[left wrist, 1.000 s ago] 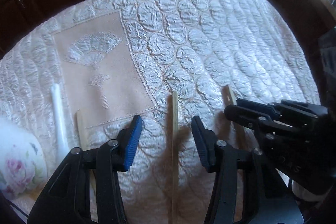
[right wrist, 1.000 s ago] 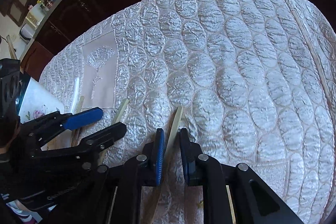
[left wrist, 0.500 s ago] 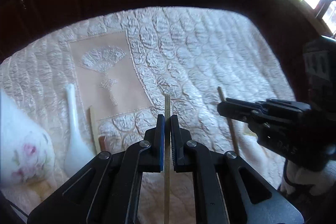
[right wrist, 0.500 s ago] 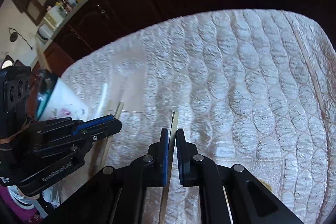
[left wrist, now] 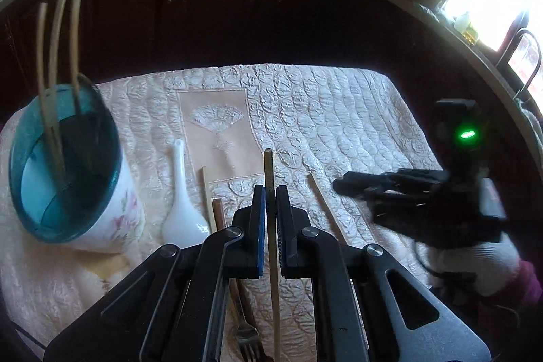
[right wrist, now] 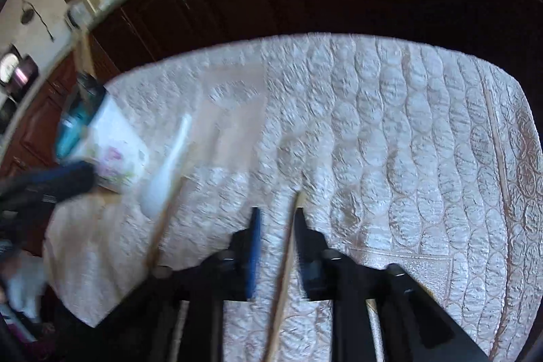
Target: Organize utensils
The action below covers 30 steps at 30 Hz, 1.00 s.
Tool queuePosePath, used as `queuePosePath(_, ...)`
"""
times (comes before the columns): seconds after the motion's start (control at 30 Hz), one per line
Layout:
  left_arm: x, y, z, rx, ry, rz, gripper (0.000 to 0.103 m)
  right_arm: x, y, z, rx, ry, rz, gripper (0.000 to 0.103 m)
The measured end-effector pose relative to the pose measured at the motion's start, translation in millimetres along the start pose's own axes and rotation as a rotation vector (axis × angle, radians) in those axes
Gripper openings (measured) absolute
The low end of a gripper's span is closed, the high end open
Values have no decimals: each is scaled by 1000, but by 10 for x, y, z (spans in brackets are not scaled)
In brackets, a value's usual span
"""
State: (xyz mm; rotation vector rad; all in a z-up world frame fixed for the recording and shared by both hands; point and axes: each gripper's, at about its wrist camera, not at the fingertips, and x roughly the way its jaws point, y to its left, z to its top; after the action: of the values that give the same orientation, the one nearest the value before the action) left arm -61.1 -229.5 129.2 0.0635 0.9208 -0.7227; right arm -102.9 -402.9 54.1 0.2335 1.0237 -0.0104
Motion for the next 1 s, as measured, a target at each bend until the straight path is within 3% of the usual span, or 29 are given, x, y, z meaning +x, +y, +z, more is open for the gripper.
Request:
queuePosePath(0.1, -110, -7, -21, 2, -15, 3, 5, 305, -41, 12, 20, 54, -8, 30)
queuePosePath(0.17, -187, -9, -30, 3, -21, 5, 5, 487, -66, 42, 33, 74, -21, 10)
queuePosePath(0.27, -289, 32, -40, 0, -27, 4, 5, 540, -76, 52, 52, 72, 2, 6)
queuePosePath(0.73, -790, 210, -144, -29, -87, -16, 5, -902, 214, -54, -26, -186, 155, 5)
queuePosePath(1.0, -1072, 350, -104, -55, -144, -12, 4, -1250, 555, 71, -99, -256, 191, 5)
